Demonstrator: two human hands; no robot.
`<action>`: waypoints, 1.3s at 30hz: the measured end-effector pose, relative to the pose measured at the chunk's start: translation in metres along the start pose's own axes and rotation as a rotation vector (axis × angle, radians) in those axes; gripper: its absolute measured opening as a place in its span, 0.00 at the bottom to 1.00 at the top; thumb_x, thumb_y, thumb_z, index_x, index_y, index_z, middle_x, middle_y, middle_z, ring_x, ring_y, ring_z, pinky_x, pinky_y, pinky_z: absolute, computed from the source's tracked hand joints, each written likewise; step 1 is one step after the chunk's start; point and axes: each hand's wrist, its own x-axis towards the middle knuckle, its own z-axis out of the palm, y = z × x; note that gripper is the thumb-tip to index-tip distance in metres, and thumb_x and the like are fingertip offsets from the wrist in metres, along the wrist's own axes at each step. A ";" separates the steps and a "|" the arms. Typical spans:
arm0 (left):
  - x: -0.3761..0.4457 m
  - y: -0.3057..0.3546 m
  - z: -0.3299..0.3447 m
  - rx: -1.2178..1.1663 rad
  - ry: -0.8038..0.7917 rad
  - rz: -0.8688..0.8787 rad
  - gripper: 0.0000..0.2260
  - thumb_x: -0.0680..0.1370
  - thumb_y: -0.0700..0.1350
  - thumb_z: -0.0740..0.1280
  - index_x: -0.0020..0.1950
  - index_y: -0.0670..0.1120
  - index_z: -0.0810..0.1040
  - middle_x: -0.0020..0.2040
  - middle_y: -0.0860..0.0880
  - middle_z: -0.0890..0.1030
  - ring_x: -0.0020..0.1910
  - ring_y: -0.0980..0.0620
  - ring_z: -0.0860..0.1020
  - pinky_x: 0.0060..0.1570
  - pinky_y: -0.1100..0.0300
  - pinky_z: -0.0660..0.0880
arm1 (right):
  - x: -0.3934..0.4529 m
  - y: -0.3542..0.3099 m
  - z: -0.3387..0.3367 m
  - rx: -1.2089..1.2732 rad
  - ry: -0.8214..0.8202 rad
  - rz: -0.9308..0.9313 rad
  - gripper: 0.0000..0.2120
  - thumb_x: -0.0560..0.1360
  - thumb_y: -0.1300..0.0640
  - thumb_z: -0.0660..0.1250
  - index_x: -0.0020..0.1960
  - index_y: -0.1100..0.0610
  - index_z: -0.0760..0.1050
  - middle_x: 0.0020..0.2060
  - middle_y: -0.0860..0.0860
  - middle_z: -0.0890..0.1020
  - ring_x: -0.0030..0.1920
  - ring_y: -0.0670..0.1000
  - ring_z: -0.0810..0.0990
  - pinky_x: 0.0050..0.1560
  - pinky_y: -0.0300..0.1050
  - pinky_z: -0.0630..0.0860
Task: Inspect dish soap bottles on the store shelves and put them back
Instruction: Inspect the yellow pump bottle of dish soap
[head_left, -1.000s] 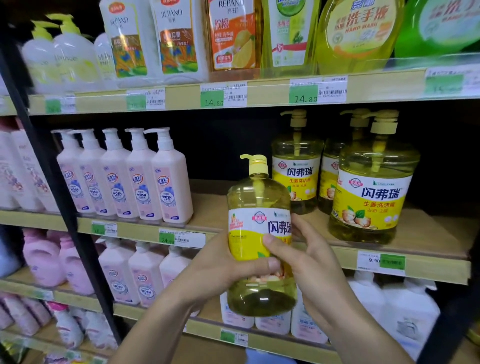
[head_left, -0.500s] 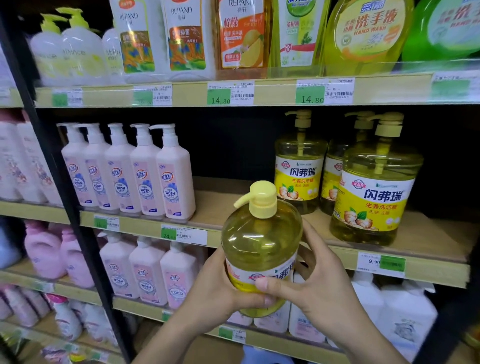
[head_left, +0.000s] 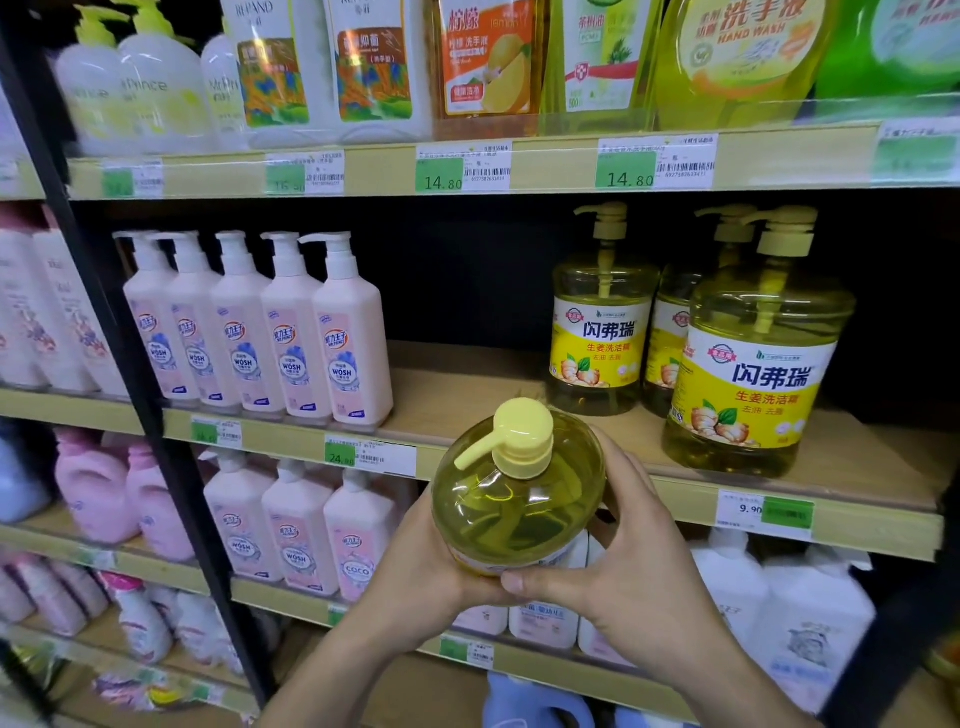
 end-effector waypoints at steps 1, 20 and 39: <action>0.001 0.001 -0.001 0.001 -0.009 -0.004 0.37 0.63 0.41 0.89 0.69 0.42 0.80 0.62 0.51 0.87 0.62 0.51 0.85 0.59 0.60 0.81 | 0.000 0.000 0.000 -0.002 -0.003 -0.005 0.58 0.53 0.56 0.92 0.76 0.37 0.69 0.66 0.34 0.75 0.68 0.37 0.75 0.68 0.39 0.74; 0.003 0.016 0.006 -0.835 -0.065 -0.305 0.42 0.67 0.51 0.87 0.75 0.36 0.76 0.71 0.32 0.80 0.70 0.30 0.79 0.68 0.37 0.79 | 0.031 0.002 -0.022 0.351 -0.318 0.119 0.44 0.72 0.31 0.77 0.78 0.21 0.53 0.75 0.29 0.72 0.73 0.39 0.76 0.67 0.47 0.81; 0.037 0.050 0.002 -0.927 -0.074 -0.497 0.23 0.83 0.60 0.66 0.59 0.43 0.90 0.55 0.40 0.88 0.51 0.42 0.88 0.52 0.47 0.86 | 0.075 -0.043 -0.022 0.258 -0.183 0.456 0.20 0.81 0.41 0.71 0.64 0.55 0.82 0.54 0.57 0.89 0.55 0.62 0.89 0.61 0.74 0.81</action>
